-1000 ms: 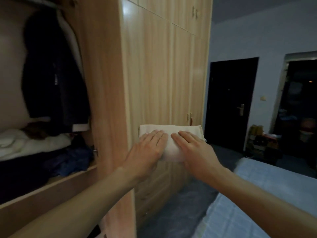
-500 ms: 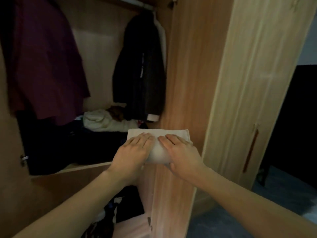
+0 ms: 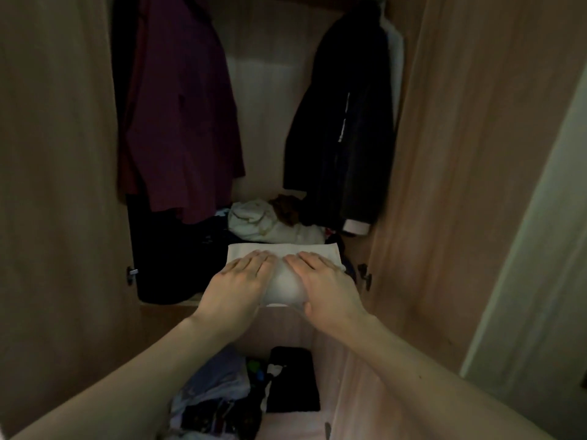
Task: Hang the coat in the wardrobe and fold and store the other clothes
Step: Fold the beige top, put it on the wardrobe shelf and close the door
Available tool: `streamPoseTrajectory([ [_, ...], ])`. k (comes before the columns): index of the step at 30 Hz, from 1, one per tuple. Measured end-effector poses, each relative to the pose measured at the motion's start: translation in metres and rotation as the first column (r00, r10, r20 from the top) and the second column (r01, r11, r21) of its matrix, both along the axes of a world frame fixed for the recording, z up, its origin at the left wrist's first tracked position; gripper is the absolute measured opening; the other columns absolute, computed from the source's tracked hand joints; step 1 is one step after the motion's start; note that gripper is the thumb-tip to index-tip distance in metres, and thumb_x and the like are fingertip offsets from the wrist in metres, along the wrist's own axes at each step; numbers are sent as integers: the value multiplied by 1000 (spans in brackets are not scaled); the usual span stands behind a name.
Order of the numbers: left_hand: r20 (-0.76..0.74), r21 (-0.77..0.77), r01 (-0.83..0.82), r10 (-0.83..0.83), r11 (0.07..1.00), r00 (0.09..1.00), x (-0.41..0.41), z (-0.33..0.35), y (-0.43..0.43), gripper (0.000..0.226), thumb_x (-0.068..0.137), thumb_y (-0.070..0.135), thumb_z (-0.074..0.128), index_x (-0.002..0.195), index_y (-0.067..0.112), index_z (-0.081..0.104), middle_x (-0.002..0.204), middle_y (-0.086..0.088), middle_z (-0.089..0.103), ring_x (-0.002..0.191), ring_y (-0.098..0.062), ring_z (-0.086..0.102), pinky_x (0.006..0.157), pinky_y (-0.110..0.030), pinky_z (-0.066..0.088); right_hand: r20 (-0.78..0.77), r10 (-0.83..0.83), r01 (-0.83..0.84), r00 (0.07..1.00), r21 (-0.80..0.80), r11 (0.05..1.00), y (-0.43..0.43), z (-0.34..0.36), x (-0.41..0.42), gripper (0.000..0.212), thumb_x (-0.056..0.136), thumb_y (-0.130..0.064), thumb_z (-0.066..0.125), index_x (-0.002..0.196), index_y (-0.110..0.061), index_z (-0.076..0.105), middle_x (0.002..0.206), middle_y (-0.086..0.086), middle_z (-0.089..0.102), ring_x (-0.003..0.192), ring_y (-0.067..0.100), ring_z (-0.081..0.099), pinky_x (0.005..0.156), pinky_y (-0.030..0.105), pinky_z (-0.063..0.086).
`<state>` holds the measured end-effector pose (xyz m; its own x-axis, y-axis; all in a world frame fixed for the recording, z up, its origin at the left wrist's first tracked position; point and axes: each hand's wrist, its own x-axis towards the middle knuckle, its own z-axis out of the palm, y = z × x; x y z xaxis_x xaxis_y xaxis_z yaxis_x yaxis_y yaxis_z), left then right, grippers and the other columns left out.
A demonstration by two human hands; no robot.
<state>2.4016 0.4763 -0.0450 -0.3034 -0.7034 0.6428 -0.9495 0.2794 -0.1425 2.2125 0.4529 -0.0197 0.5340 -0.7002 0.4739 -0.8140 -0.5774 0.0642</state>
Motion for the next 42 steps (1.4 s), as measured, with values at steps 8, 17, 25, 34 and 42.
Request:
streamPoseTrajectory([
  [8, 96, -17, -74, 75, 997, 993, -27, 19, -62, 82, 43, 12, 92, 121, 6, 65, 118, -9, 69, 106, -24, 69, 80, -32, 57, 96, 93, -92, 991, -12, 996, -85, -4, -25, 74, 86, -23, 67, 150, -27, 32, 151, -2, 40, 136, 20, 40, 106, 35, 40],
  [17, 56, -76, -92, 96, 993, 994, -5, 18, -126, 80, 40, 3, 92, 117, 3, 68, 115, -12, 71, 104, -26, 70, 78, -34, 58, 122, 167, -159, 978, -66, 985, -160, -6, 2, 73, 80, -19, 74, 146, -20, 43, 143, 7, 50, 128, 27, 49, 101, 39, 46],
  [25, -4, -39, -80, 80, 996, 997, 59, 1, -202, 88, 34, 5, 93, 119, 4, 68, 114, -14, 71, 101, -27, 71, 75, -39, 60, 110, 188, -181, 976, -70, 981, -236, -16, 61, 71, 83, -26, 72, 148, -22, 41, 145, 6, 49, 129, 26, 48, 102, 38, 46],
  [34, -58, 15, -33, 33, 999, 998, 114, -2, -290, 87, 44, -2, 88, 127, 4, 62, 125, -14, 66, 114, -27, 66, 90, -38, 54, 169, 162, -145, 972, -111, 983, -315, -22, 116, 69, 73, -23, 81, 136, -13, 54, 129, 13, 61, 114, 32, 61, 85, 48, 57],
  [42, -99, 48, 20, -15, 999, 995, 130, -38, -345, 91, 35, -1, 93, 121, 3, 66, 120, -12, 69, 107, -26, 69, 87, -39, 55, 160, 171, -148, 972, -149, 978, -372, -58, 129, 80, 58, -23, 93, 130, -10, 61, 121, 13, 67, 103, 31, 67, 76, 43, 61],
])
